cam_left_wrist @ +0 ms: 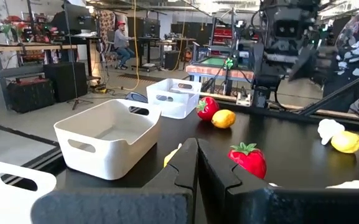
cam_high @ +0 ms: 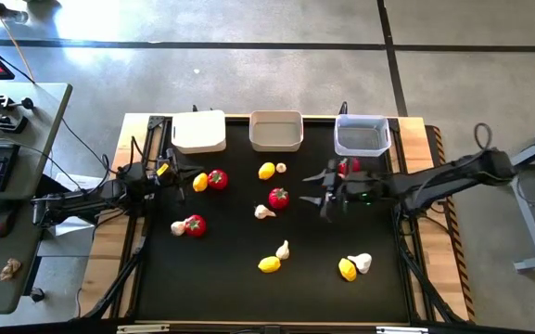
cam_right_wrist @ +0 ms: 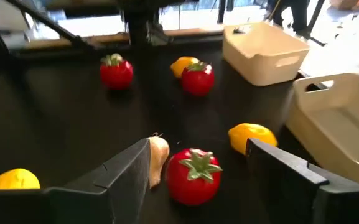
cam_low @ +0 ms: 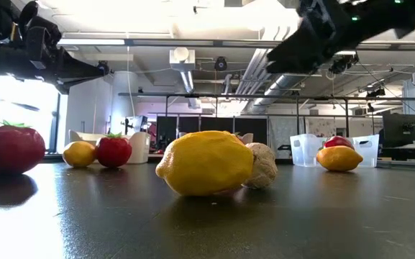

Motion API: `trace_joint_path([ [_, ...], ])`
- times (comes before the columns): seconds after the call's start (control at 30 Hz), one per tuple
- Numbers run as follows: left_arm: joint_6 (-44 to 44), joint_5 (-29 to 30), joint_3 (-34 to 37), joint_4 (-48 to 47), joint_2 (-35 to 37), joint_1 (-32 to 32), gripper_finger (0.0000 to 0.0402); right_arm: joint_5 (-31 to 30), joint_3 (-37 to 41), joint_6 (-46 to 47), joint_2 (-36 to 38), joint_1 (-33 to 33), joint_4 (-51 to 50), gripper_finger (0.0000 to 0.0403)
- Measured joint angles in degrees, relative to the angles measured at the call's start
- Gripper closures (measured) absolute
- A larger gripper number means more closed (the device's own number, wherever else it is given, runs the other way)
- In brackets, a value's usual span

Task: Sort produce into baskets
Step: Put the middle tomato into the gray bin

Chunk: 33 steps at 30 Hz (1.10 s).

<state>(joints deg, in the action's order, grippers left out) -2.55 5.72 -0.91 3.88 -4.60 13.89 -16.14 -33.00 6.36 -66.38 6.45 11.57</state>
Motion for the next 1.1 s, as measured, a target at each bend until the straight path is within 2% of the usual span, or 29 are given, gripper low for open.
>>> trace_joint_path([
  [0.3, 1.24, 0.13, 0.0, 0.26, -0.02, 0.0, 0.0402, 0.01, -15.05, 1.85, -13.79, -0.73, -11.39, 0.0146],
  [0.53, 3.08, 0.11, 0.0, 0.27, -0.02, 0.0, 0.0402, 0.39, -26.5, 8.79, -20.64, -4.95, -24.19, 0.0158],
  [0.7, 2.76, -0.13, 0.0, 0.27, -0.02, 0.0, 0.0402, 4.4, -33.66, 8.77, -25.47, -8.26, -31.49, 0.0209],
  [0.87, 2.88, -0.15, 0.0, 0.29, -0.02, 0.0, 0.0401, 13.1, -40.32, 7.98, -29.44, -11.35, -37.72, 0.0281],
  [0.93, 3.67, -0.15, 0.0, 0.29, 0.0, 0.0, 0.0402, 15.47, -43.38, 7.92, -31.13, -12.09, -43.17, 0.0295],
  [1.0, 3.57, -0.15, 0.0, 0.29, -0.02, -0.02, 0.0402, 15.33, -46.54, 6.55, -33.02, -12.21, -49.02, 0.0293],
  [1.1, 3.29, -0.15, 0.0, 0.29, -0.02, -0.02, 0.0402, 13.78, -50.89, 3.86, -35.97, -12.04, -54.24, 0.0265],
])
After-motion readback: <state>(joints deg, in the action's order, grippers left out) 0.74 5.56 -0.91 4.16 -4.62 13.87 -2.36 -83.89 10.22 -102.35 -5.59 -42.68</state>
